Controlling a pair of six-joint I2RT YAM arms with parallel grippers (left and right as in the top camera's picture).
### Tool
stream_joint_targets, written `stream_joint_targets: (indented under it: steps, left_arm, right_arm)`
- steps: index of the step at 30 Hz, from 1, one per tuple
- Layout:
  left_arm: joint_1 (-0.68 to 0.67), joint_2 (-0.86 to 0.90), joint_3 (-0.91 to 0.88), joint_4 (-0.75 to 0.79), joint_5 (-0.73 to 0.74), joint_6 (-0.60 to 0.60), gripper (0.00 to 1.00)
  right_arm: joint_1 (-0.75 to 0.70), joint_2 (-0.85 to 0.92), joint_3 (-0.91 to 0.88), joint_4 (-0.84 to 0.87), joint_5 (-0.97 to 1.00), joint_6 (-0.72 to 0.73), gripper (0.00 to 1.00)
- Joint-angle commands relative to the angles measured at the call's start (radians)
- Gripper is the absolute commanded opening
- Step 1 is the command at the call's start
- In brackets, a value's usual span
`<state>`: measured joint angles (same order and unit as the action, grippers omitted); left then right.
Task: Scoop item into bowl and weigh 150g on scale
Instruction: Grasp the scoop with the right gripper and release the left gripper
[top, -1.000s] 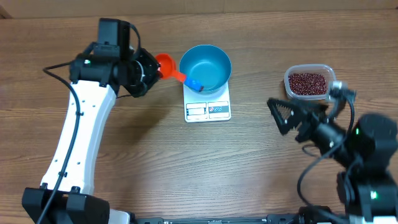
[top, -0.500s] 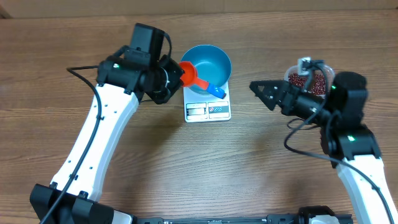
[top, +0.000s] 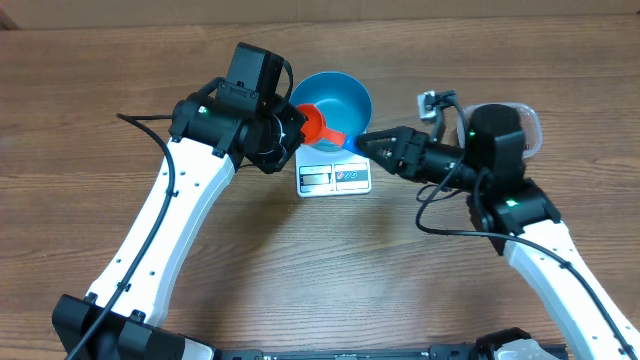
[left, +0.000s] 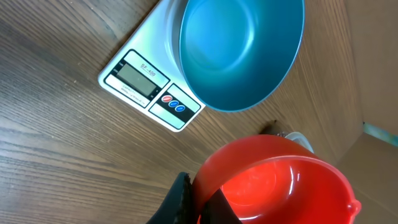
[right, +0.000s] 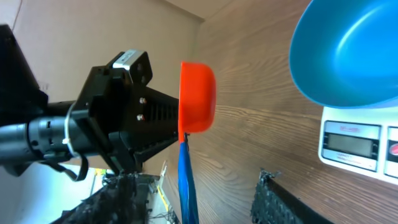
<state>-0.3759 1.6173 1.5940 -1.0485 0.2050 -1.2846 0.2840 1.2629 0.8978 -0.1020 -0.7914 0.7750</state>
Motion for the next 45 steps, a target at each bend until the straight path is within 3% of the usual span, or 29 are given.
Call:
stream_joint_targets:
  steps: [1,8,20,24,28,32,39,45]
  left_arm:
    - [-0.014,-0.003,0.011,-0.003,0.014,-0.021,0.04]
    - [-0.047,-0.003,0.011,-0.024,0.013,-0.021,0.04]
    - [-0.05,-0.003,0.011,-0.025,0.013,-0.021,0.04]
    - [-0.05,-0.003,0.011,-0.025,0.012,-0.021,0.04]
    - [-0.05,-0.003,0.011,-0.033,0.012,-0.02,0.27]
    - [-0.05,-0.003,0.011,-0.04,0.001,-0.018,0.38]
    - [-0.048,-0.003,0.011,-0.038,-0.077,0.079,0.38]
    - [-0.048,-0.003,0.011,0.024,-0.15,0.356,0.35]
  right_arm:
    - [0.043,0.027,0.018,0.049,0.036,0.023,0.57]
    - [0.084,0.07,0.018,0.109,0.058,0.058,0.41]
    - [0.085,0.074,0.018,0.116,0.058,0.064,0.26]
    - [0.085,0.074,0.018,0.116,0.059,0.063,0.17]
    - [0.085,0.074,0.018,0.116,0.059,0.063,0.07]
    - [0.085,0.074,0.018,0.113,0.059,0.063,0.04]
    - [0.057,0.072,0.018,0.101,0.05,0.062,0.04]
    - [0.002,0.06,0.018,0.032,0.046,0.009,0.04]
